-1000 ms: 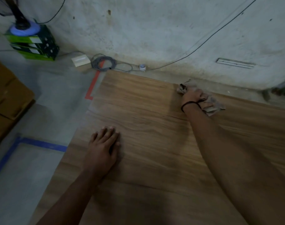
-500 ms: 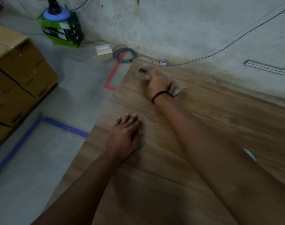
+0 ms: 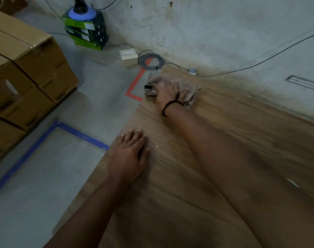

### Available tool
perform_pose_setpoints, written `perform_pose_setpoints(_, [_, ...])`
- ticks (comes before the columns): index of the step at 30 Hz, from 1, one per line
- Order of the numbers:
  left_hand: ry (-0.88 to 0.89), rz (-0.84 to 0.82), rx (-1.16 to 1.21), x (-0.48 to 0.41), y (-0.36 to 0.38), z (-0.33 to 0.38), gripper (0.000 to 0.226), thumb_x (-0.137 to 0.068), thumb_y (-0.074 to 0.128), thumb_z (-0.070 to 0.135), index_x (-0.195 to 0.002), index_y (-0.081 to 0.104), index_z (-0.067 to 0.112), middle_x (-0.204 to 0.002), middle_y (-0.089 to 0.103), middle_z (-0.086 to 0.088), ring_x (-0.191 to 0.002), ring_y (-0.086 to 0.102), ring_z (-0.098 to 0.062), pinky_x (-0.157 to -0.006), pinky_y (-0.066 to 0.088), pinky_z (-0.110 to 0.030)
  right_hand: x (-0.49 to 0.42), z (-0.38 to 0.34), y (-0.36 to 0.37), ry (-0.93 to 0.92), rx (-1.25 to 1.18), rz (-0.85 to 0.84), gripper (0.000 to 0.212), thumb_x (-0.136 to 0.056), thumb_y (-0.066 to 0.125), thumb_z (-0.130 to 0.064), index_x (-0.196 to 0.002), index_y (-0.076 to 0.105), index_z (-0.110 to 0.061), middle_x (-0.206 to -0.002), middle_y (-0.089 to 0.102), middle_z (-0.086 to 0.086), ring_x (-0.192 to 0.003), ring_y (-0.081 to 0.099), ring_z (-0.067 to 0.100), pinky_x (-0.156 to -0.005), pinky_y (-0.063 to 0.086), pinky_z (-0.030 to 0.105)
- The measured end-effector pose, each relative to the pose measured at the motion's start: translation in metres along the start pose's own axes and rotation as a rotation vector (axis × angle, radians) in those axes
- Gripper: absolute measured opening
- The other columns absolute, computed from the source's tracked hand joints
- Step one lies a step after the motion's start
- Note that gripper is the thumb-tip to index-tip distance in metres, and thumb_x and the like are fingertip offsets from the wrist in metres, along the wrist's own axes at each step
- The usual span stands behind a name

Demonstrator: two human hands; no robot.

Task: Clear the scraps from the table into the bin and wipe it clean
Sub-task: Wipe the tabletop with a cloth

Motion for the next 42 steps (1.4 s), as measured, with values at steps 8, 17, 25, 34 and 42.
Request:
perform_pose_setpoints(8, [0.006,0.01,0.044,0.0,0.003,-0.001,0.052,-0.091,0.036,0.043,-0.131,0.056,0.017,-0.144,0.047,-0.004,-0.139,0.034,-0.024,-0.118,0.018,-0.039,-0.014,-0.016,-0.095,-0.172,0.214,0.119,0.046,-0.096,0.041,-0.021,-0.142,0.038,-0.024,-0.15,0.032,0.014,-0.138,0.028,0.036,-0.111,0.02,0.054])
perform_pose_setpoints(17, [0.001,0.027,0.055,0.0,0.002,0.001,0.044,-0.093,0.043,0.036,-0.131,0.056,0.018,-0.145,0.045,-0.005,-0.14,0.034,-0.023,-0.118,0.016,-0.037,0.076,-0.036,0.016,-0.414,0.408,-0.028,0.04,-0.095,0.031,-0.047,-0.135,0.036,-0.047,-0.159,0.011,-0.006,-0.146,0.003,0.03,-0.112,-0.002,0.063])
perform_pose_setpoints(25, [0.058,0.153,0.218,0.035,-0.036,-0.006,0.042,-0.094,0.041,0.032,-0.126,0.06,0.013,-0.138,0.053,-0.005,-0.134,0.042,-0.018,-0.115,0.025,-0.032,0.119,-0.037,-0.044,-0.458,0.226,0.07,0.036,-0.095,0.038,-0.036,-0.13,0.048,-0.039,-0.149,0.035,0.008,-0.136,0.029,0.031,-0.113,0.016,0.047])
perform_pose_setpoints(34, [-0.112,-0.01,0.179,0.064,-0.025,-0.04,0.05,-0.098,0.044,0.03,-0.146,0.033,0.019,-0.154,0.031,-0.001,-0.143,0.024,-0.015,-0.117,0.02,-0.032,0.124,-0.014,0.01,-0.283,0.315,-0.041,0.037,-0.097,0.03,-0.042,-0.131,0.041,-0.05,-0.161,0.006,-0.002,-0.146,0.001,0.033,-0.111,-0.002,0.064])
perform_pose_setpoints(42, [-0.2,0.235,0.318,0.09,-0.066,-0.054,0.037,-0.094,0.052,0.018,-0.13,0.055,0.021,-0.124,0.064,-0.006,-0.107,0.062,-0.022,-0.091,0.047,-0.032,0.224,-0.06,0.04,-0.478,0.201,-0.104,0.045,-0.09,0.026,-0.046,-0.128,0.05,-0.041,-0.154,0.028,0.001,-0.144,0.016,0.031,-0.113,0.001,0.061])
Point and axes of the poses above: each hand's wrist, its own x-axis away from the middle knuckle, its own y-axis out of the palm, z = x × y, the point moved 7 cm from there along -x, towards the middle knuckle
